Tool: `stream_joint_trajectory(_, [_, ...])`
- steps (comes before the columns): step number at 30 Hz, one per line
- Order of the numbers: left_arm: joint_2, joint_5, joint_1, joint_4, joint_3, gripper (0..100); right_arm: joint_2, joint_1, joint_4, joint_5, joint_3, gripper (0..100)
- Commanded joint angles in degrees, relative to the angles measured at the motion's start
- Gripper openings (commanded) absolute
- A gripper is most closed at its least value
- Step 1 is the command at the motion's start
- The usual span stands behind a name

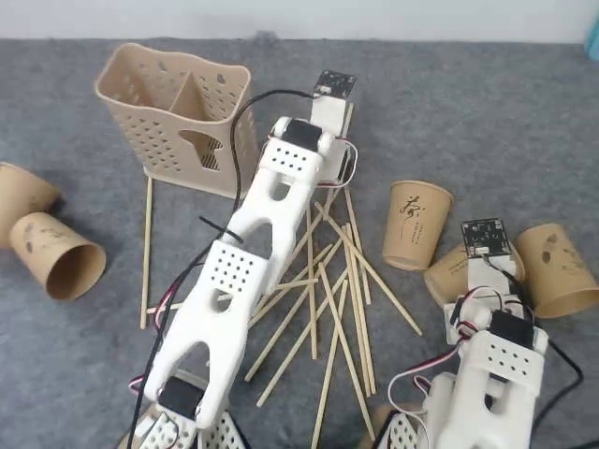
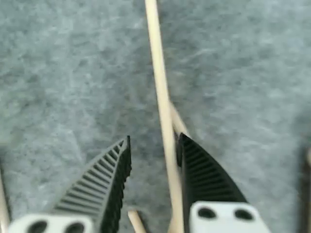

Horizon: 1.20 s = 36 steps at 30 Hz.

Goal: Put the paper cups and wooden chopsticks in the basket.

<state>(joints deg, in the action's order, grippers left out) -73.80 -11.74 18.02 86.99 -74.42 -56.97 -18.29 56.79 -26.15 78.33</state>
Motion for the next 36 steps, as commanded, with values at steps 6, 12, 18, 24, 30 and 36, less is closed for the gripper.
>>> stream_joint_trajectory(6, [-7.6, 0.2, 1.3, 13.7, -20.3, 1, -1.2, 0.4, -1.0, -0.6, -0.4, 1.5])
stream_joint_trajectory(12, [-3.3, -3.3, 1.9, 13.9, -19.1, 1, -1.2, 0.3, -1.0, -0.6, -0.4, 1.5])
stream_joint_trajectory(18, [9.6, -5.1, 3.1, 14.2, -6.7, 1, -1.2, 0.3, -1.1, -0.6, -0.4, 1.5])
stream_joint_trajectory(24, [30.3, -5.1, 5.0, 13.7, 22.2, 1, -1.2, 0.5, -1.1, -0.7, -0.5, 1.5])
stream_joint_trajectory(30, [47.6, -4.7, 5.2, 12.0, 46.6, 1, -1.2, 0.5, -1.1, -0.7, -0.5, 1.5])
stream_joint_trajectory(36, [62.9, -2.5, 5.4, 4.7, 74.0, 1, -1.2, 0.5, -1.1, -0.7, -0.4, 1.5])
